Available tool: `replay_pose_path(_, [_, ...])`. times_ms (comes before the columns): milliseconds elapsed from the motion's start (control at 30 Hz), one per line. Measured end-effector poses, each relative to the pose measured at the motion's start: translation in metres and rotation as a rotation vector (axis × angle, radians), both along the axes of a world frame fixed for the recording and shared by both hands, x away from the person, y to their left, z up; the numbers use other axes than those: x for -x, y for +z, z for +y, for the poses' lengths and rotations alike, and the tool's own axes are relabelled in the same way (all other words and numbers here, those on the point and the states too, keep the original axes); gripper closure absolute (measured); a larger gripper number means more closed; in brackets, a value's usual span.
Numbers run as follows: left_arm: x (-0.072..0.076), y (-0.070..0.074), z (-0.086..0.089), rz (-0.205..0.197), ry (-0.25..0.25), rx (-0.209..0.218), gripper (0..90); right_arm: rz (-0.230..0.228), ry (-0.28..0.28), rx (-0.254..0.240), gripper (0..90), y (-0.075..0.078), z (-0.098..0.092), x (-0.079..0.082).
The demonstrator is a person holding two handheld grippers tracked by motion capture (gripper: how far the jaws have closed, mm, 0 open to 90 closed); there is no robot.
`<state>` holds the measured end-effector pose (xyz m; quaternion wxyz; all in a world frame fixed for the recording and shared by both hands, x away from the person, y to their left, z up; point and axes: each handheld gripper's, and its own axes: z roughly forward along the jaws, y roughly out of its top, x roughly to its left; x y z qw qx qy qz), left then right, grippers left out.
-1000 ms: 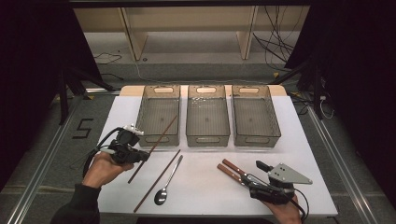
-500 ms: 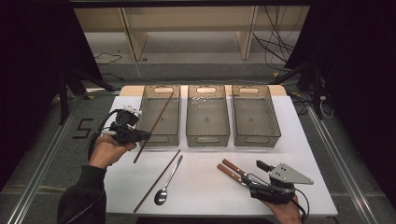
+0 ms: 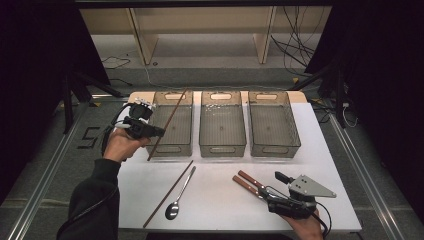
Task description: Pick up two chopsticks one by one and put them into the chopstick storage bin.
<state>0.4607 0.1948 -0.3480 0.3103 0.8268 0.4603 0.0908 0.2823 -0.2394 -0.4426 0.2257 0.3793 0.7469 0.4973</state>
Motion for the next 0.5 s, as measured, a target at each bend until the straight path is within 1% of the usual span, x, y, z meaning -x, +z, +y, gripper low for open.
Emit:
replay_pose_path(233, [-0.014,0.005,0.000,-0.022,0.016,-0.002,84.4,0.000,-0.002,-0.005,24.5,0.000,-0.001,0.000])
replay_pose_path(267, [-0.014,0.005,0.000,-0.022,0.016,-0.002,84.4,-0.001,-0.001,-0.005,24.5,0.000,-0.001,0.000])
replay_pose_path(300, [-0.018,0.007,0.001,-0.036,0.024,-0.001,84.4,-0.001,-0.001,-0.007,24.5,0.000,-0.001,0.000])
replay_pose_path(333, [-0.018,0.007,0.001,-0.036,0.024,-0.001,84.4,-0.002,0.000,-0.006,24.4,0.000,-0.001,0.000])
replay_pose_path(367, [-0.022,0.007,0.001,-0.052,0.033,0.005,84.4,-0.002,0.000,-0.007,24.4,0.000,-0.001,0.000])
replay_pose_path(467, [-0.029,0.006,0.001,-0.064,0.045,0.004,84.3,-0.002,0.000,-0.009,24.4,0.000,-0.001,0.000])
replay_pose_path(500, [-0.029,0.006,0.001,-0.064,0.045,0.004,84.4,-0.002,0.000,-0.009,24.4,0.000,-0.001,0.000])
